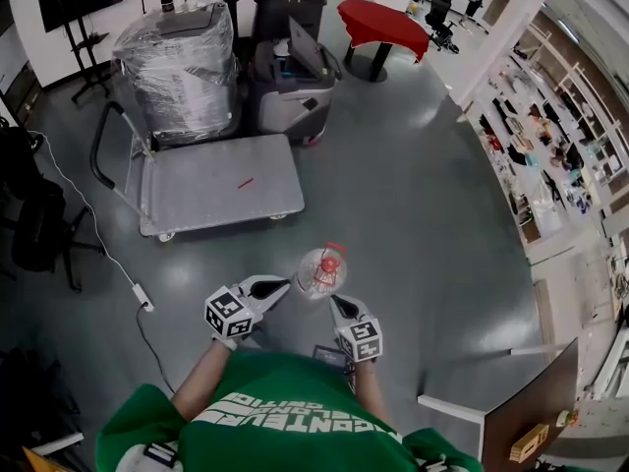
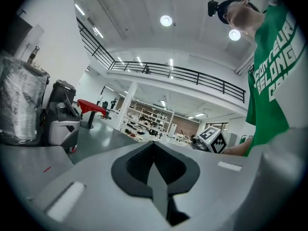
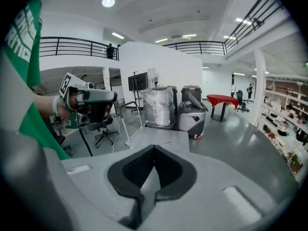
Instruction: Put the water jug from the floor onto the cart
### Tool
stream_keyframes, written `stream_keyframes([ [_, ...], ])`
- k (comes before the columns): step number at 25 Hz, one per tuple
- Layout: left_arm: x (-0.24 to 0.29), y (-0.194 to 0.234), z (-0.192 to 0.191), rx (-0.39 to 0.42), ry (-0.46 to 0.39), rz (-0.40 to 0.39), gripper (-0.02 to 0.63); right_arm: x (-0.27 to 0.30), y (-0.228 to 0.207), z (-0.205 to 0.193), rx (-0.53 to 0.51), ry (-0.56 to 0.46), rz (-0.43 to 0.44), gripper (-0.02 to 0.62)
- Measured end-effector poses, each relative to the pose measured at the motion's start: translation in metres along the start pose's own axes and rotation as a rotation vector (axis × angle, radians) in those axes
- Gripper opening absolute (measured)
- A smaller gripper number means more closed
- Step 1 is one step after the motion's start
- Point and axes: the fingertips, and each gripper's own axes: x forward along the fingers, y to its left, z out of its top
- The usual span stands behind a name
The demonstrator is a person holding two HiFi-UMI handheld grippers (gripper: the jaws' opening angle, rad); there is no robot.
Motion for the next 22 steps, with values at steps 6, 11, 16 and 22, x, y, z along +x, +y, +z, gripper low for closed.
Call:
stream_keyframes([
  [6, -0.024, 0.059, 0.009, -0.03, -0.007, 0.02, 0.011, 0.054, 0.004, 0.034, -0.027, 0.005, -0.004, -0.006],
  [11, -0.036, 0.091, 0.015, -0.039, 0.002, 0.011, 0.011, 0.08, 0.011, 0.049, -0.036, 0.025, -0.01, -0.006],
  [16, -0.043, 0.112, 0.017, -0.066, -0.007, 0.018, 0.011, 0.099, 0.028, 0.047, -0.087, 0.085, 0.021, -0.006],
  [22, -0.036, 0.124, 0.007, -0.106, 0.017, 0.006, 0.011, 0.112, 0.014, 0.045, -0.086, 0.112, 0.019, -0.006],
])
